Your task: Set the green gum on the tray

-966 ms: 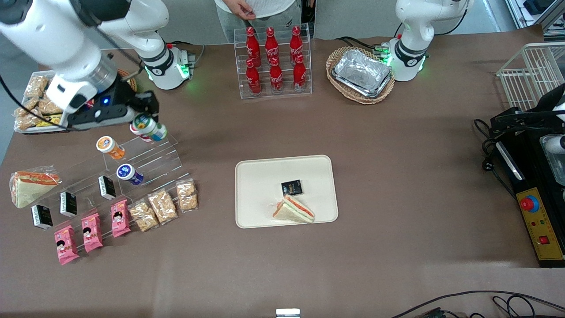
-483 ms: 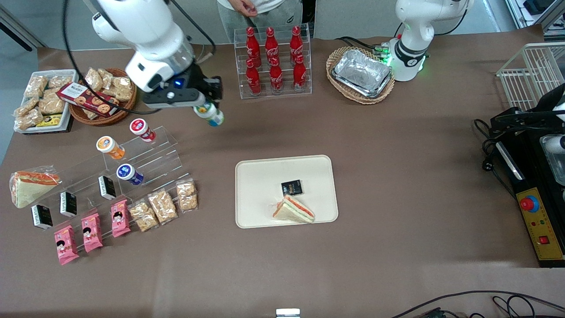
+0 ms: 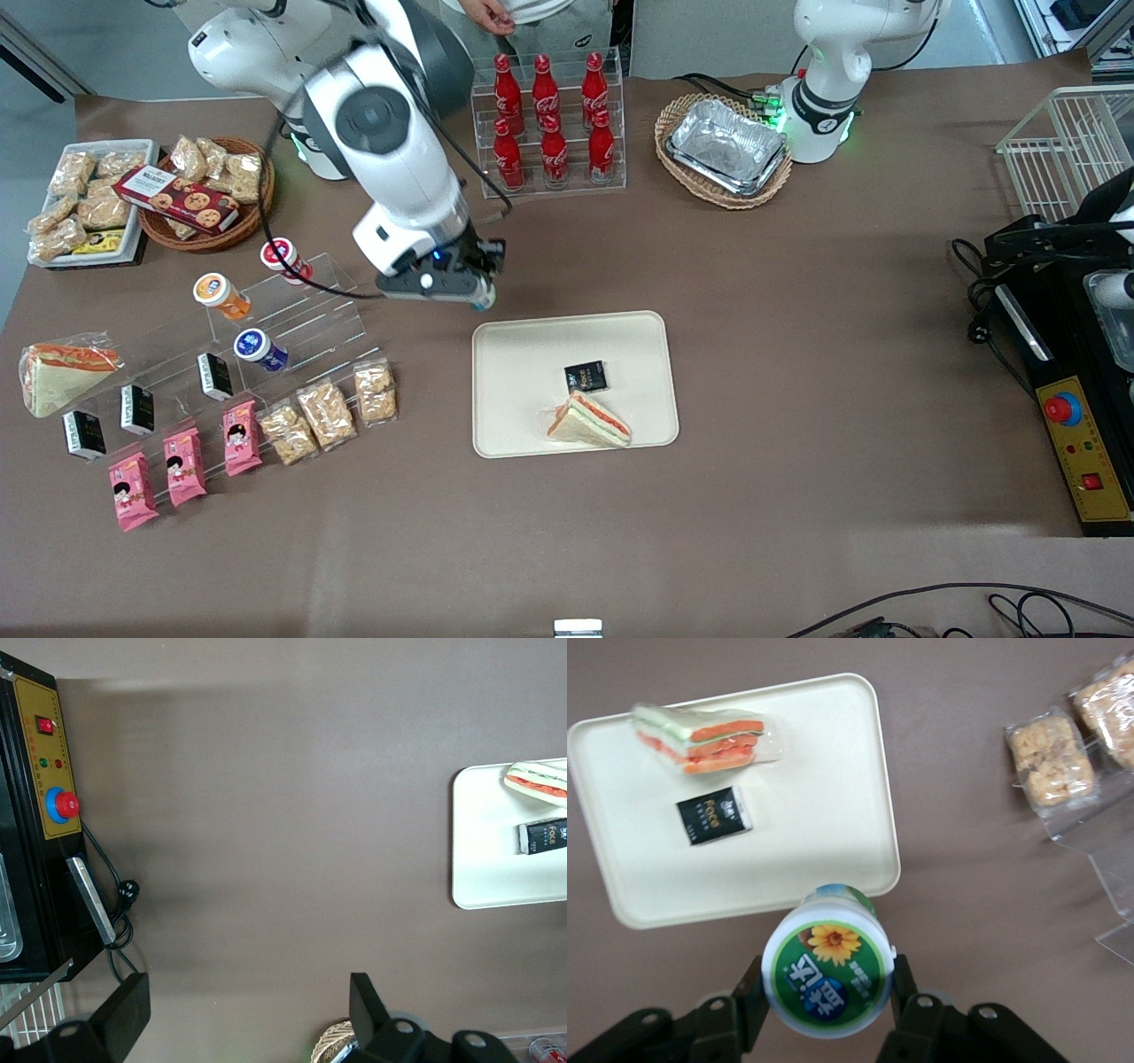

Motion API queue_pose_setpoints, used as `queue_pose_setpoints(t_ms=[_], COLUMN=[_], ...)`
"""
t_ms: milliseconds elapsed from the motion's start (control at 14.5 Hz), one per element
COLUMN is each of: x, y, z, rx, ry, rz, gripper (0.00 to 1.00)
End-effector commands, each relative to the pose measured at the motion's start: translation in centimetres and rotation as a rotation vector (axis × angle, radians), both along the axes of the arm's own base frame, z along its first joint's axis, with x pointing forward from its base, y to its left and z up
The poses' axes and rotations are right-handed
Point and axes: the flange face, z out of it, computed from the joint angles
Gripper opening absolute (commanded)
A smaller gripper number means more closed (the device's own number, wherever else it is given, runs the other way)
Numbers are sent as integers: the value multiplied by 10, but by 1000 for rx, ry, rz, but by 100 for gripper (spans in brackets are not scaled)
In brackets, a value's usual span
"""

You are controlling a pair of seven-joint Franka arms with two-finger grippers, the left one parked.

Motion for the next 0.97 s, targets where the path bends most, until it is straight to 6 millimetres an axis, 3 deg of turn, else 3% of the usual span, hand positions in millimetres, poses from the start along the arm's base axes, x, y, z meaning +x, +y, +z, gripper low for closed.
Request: queue_pose_setpoints(t_ms=[0,276,552,690,828,897], x=[6,10,-2,-11,-11,-11], y=[3,6,26,38,38,39], z=[-69,-151,-214,-232,-235,-236], rx=[-4,-5,5,5,5,4], ry=[-25,-64,-101,-108,-109,-109], rz=[-61,-128,-171,-177,-177,-177], gripper=[29,29,29,29,30,35])
